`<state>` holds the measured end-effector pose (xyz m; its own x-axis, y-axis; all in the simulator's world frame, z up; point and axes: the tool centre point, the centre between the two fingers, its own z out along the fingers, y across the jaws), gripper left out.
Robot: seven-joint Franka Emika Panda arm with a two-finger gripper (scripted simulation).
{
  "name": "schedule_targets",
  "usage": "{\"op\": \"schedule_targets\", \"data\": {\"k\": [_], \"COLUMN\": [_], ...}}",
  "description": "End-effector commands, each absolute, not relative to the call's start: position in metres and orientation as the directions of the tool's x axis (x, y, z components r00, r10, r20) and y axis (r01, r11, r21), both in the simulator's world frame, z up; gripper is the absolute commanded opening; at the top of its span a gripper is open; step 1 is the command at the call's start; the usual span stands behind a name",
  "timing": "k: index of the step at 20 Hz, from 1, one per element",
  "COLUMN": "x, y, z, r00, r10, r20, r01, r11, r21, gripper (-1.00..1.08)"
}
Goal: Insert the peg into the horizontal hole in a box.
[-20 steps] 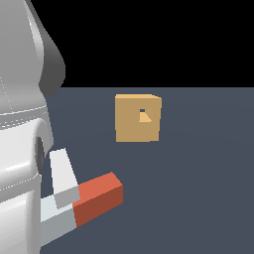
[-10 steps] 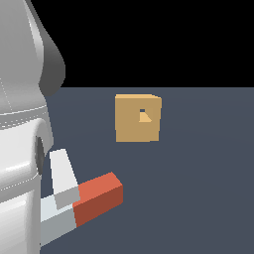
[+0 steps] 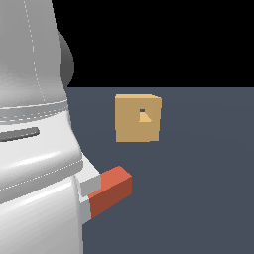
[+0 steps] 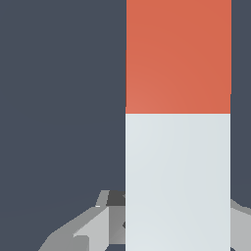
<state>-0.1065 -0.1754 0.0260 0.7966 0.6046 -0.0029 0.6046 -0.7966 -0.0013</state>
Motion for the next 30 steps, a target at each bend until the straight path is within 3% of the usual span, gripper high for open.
{"op": "schedule_targets", "data": {"k": [1, 8, 18, 30], "x": [-0.093, -0.044, 0.033, 0.070], "y": [-0.172, -0.151, -0.086, -0.016], "z": [0.031, 0.047, 0.076, 0.098], "r00": [0.766, 0.619, 0.282, -0.010], "r10": [0.642, 0.786, 0.959, 1.000], "r20": [-0.002, -0.004, -0.003, -0.001], "r01": [0.642, 0.786, 0.959, 1.000], "r11": [-0.766, -0.619, -0.282, 0.010], "r21": [0.001, 0.002, 0.001, 0.000], "gripper": [-1.00, -1.00, -1.00, -1.00]}}
